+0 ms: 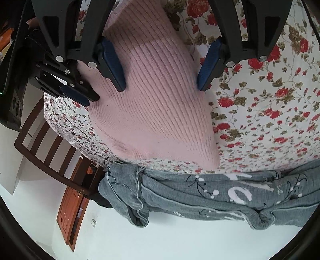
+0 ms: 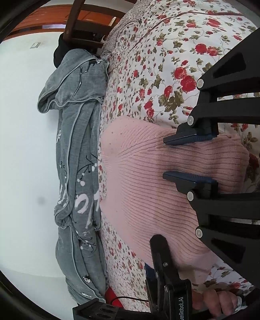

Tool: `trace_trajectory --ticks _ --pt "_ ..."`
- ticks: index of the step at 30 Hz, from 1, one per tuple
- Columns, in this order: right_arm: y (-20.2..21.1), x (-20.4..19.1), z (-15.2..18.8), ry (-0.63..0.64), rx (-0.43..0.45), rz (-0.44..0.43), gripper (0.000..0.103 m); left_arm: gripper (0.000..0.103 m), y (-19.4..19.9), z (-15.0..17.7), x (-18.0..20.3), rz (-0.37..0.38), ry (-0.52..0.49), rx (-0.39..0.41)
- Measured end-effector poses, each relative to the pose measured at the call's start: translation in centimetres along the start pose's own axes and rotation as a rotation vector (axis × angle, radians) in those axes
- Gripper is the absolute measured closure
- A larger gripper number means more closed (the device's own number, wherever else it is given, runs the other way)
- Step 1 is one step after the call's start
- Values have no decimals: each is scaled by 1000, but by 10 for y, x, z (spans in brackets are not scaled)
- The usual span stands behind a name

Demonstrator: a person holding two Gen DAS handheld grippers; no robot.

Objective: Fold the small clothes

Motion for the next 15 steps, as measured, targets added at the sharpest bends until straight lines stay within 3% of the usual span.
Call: trace_trajectory --ticks 7,9,11,13,15 --pt "3 2 1 -20 -49 -7 73 30 1 4 -5 72 56 -50" --pt "9 3 -1 -5 -80 -4 58 30 5 4 -8 105 82 -59" --pt "16 6 -5 6 -91 -15 58 31 10 2 -12 148 112 -61" --pt "26 13 -17 -15 -66 -36 54 31 13 -2 -16 161 126 -55" --pt "31 20 -35 -39 -22 -44 40 31 14 -8 -20 160 138 -49"
Point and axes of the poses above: each gripper's, at about its wrist camera, not at the fingertips, and y roughly against the way its jaws point, x to its right, z to its underside, the point moved 8 cm from there along -y, roughly the way its jaws point, and after that the axes turned 3 degrees about -y, right-handed, at the moved point
